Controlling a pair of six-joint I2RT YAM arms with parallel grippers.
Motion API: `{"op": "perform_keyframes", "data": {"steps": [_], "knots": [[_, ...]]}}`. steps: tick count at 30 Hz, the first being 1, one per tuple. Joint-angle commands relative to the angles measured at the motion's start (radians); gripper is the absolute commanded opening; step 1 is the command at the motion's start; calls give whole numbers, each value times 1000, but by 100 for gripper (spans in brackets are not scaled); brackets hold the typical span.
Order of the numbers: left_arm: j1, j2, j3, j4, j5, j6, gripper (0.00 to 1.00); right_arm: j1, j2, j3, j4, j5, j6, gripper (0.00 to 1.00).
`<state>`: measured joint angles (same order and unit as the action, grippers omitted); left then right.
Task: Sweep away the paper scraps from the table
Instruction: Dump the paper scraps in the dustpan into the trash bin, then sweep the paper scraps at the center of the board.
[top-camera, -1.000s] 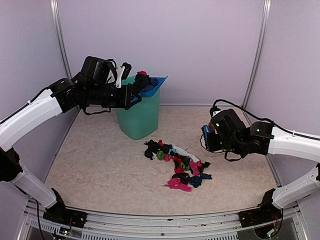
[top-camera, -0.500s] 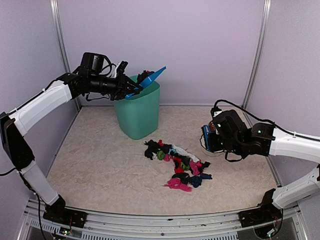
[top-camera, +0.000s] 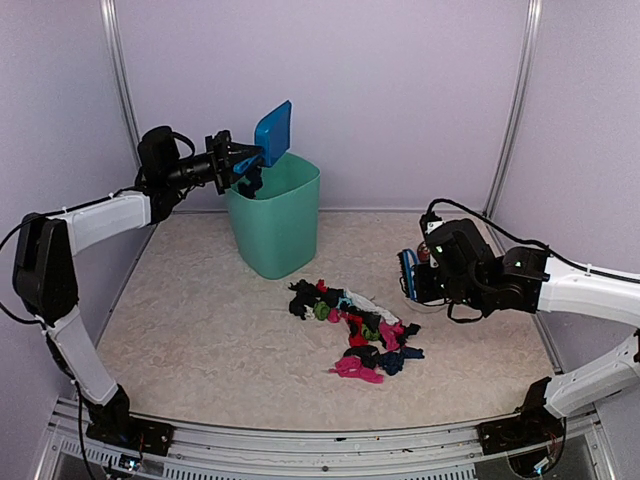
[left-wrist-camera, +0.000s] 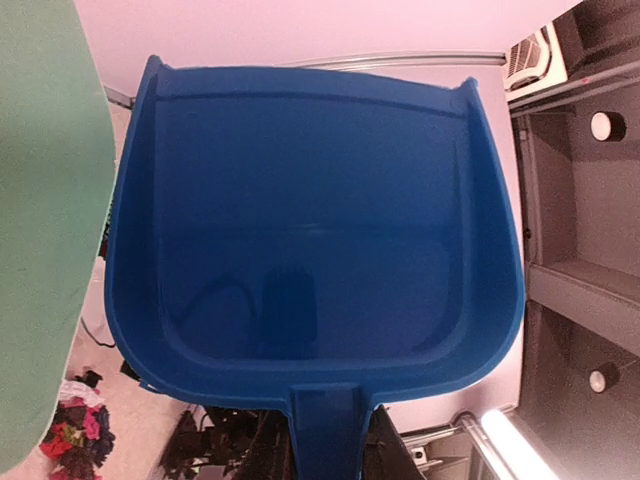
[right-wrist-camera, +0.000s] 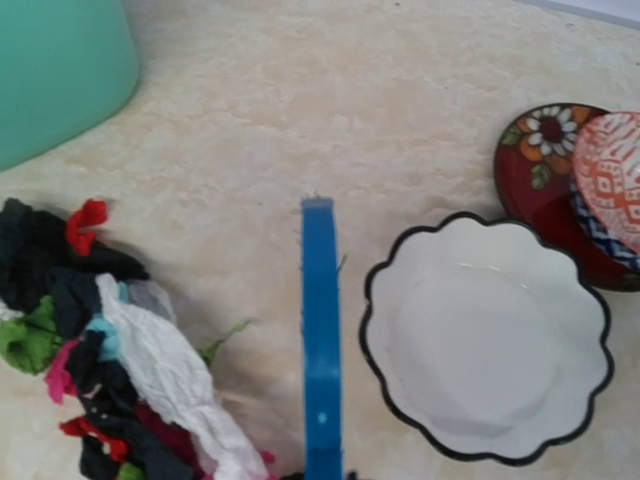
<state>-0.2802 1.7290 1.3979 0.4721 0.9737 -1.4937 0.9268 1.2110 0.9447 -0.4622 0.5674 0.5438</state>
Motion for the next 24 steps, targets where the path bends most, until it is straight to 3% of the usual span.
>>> {"op": "perform_keyframes", "data": {"steps": [1, 5, 9, 16, 24], "knots": [[1, 29, -35, 436, -1, -339, 0, -8, -25, -11, 45, -29, 6, 0], [1, 29, -25, 440, -17, -345, 0, -8, -24, -3, 58, -54, 8, 0], [2, -11, -8, 325, -4, -216, 0, -8, -29, 11, 120, -121, 1, 0], [0, -127, -127, 285, 8, -79, 0, -9, 57, 53, 359, -328, 62, 0], [-72, -354, -133, -422, -141, 580, 0, -12, 295, 156, 583, -485, 305, 0]]}}
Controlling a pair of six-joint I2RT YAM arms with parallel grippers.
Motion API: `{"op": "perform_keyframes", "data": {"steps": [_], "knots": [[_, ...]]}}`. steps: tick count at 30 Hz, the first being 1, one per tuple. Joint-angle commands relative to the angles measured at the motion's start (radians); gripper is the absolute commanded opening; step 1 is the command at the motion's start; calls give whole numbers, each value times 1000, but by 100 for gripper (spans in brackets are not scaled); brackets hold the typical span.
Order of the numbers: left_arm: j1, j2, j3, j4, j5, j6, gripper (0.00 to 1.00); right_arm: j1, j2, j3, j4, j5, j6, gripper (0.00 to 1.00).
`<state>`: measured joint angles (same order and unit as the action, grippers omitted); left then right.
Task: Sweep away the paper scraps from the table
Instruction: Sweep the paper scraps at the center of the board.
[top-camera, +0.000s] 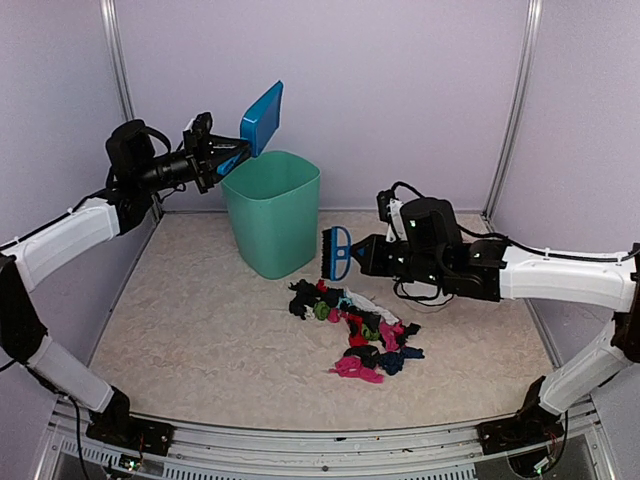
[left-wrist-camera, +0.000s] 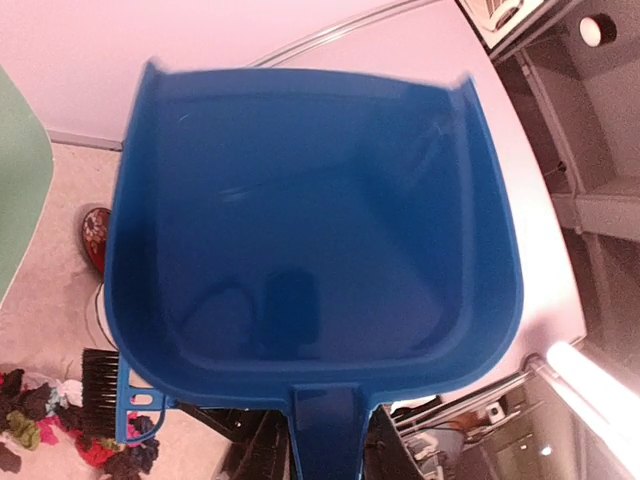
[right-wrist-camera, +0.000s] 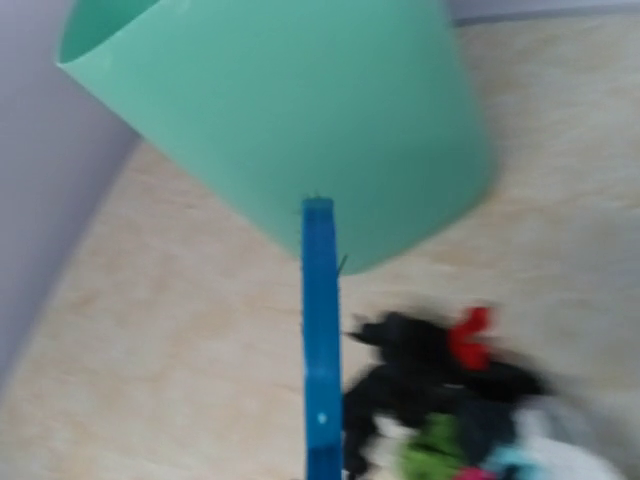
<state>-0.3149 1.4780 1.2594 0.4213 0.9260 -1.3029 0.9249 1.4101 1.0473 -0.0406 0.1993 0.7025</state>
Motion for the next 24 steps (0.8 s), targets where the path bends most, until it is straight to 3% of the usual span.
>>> {"op": "perform_keyframes", "data": {"steps": [1, 6, 13, 18, 24], "knots": [[-42, -131, -16, -412, -125, 424, 0, -12, 127, 70, 178, -125, 180, 0], [-56, -279, -160, -544, -268, 554, 0, -15, 261, 90, 296, -162, 352, 0], [-82, -430, -232, -795, -495, 703, 0, -28, 439, 137, 387, -158, 523, 0], [-136, -517, -286, -900, -638, 759, 0, -35, 555, 209, 359, -139, 593, 0], [-223, -553, -338, -970, -715, 767, 0, -75, 638, 258, 271, -138, 660, 0]]}}
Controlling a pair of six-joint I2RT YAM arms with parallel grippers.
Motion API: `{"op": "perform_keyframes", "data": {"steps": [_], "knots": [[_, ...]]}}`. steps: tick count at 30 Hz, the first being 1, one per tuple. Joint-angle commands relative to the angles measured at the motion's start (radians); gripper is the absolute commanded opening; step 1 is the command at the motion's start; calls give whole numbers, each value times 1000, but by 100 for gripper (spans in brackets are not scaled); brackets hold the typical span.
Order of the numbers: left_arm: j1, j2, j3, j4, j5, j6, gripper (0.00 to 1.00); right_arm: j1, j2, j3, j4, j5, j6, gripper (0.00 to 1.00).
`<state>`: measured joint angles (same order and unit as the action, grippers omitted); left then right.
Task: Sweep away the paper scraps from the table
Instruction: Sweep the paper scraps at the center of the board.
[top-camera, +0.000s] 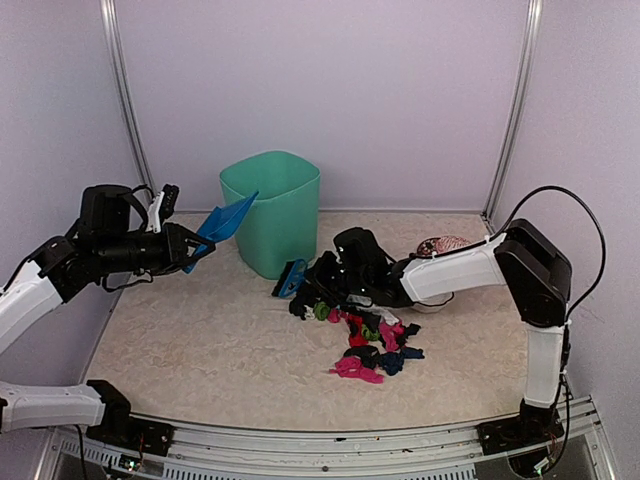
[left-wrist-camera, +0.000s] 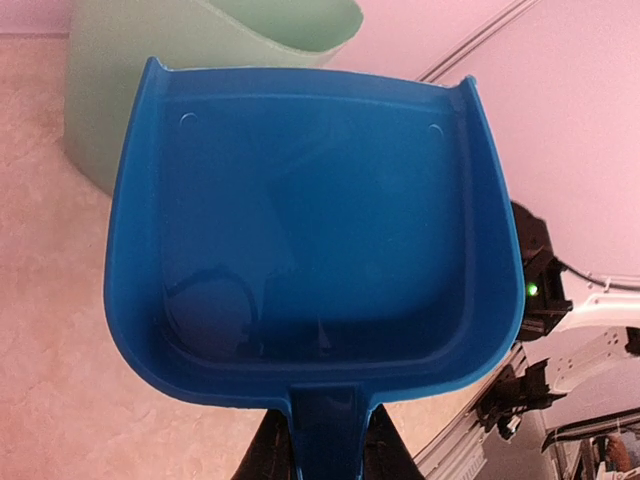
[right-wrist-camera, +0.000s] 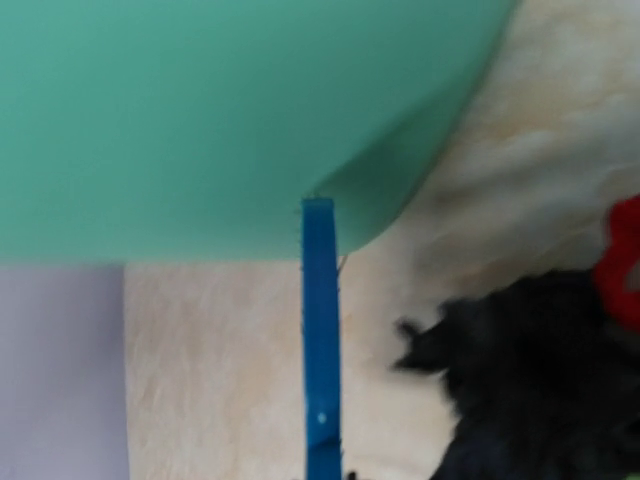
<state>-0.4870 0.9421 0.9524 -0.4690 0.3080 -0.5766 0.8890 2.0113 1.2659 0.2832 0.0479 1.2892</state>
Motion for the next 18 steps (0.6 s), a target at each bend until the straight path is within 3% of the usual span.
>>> {"op": "perform_keyframes", "data": {"steps": [1, 18], "knots": [[-73, -22, -39, -83, -120, 37, 0, -47, 42, 38, -67, 5, 85, 0], [-371, 13, -111, -118, -339, -3, 0, -99, -217, -302, -143, -61, 89, 0]]}}
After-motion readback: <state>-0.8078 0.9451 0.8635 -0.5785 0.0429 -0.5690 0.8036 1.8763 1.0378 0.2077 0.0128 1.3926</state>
